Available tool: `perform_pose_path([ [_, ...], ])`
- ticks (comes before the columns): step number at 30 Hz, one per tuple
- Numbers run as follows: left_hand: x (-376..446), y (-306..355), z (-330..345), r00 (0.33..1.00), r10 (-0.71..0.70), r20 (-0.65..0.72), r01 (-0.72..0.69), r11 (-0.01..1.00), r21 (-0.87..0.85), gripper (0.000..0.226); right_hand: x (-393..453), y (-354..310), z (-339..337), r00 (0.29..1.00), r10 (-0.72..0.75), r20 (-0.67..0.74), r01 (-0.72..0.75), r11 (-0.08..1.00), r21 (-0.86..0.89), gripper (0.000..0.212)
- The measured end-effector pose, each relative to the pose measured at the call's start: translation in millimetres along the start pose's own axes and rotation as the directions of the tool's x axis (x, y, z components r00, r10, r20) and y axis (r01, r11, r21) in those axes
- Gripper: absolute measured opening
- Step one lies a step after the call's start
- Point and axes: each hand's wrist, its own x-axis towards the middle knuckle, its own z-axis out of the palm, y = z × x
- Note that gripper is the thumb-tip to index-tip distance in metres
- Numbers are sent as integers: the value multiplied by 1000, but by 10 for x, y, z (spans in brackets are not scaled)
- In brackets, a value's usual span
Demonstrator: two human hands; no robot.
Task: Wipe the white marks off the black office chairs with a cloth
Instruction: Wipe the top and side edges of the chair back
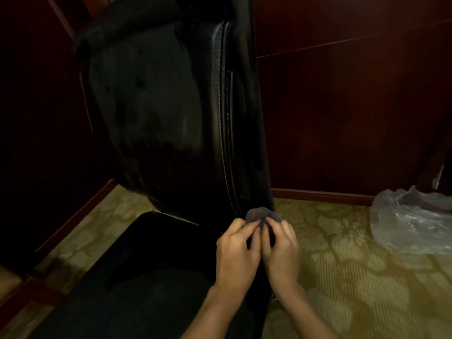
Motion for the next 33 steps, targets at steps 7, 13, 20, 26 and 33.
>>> perform_pose_path([
  [7, -194, -332, -57, 990, -132, 49, 132, 991, 7, 16, -175, -101, 180, 974, 210, 82, -220, 963, 154, 38],
  [13, -126, -22, -167, 991, -87, -98, 75, 991, -113, 17, -91, -274, -20, 984, 171, 60, -179, 962, 208, 12],
  [20, 575, 223, -551, 882, -193, -431, 20, 927, -374, 20, 738, -1151, -307, 941, -310, -133, 319, 946, 53, 24],
  [26, 145, -51, -156, 900, -219, -377, 78, 932, -355, 12, 432, -475, -122, 894, -443, -65, 438, 895, -84, 19],
  [33, -397, -308, 460, 686, -727, 34, 668, 611, -425, 15, -150, 295, -93, 966, -17, 260, 122, 912, -393, 19],
])
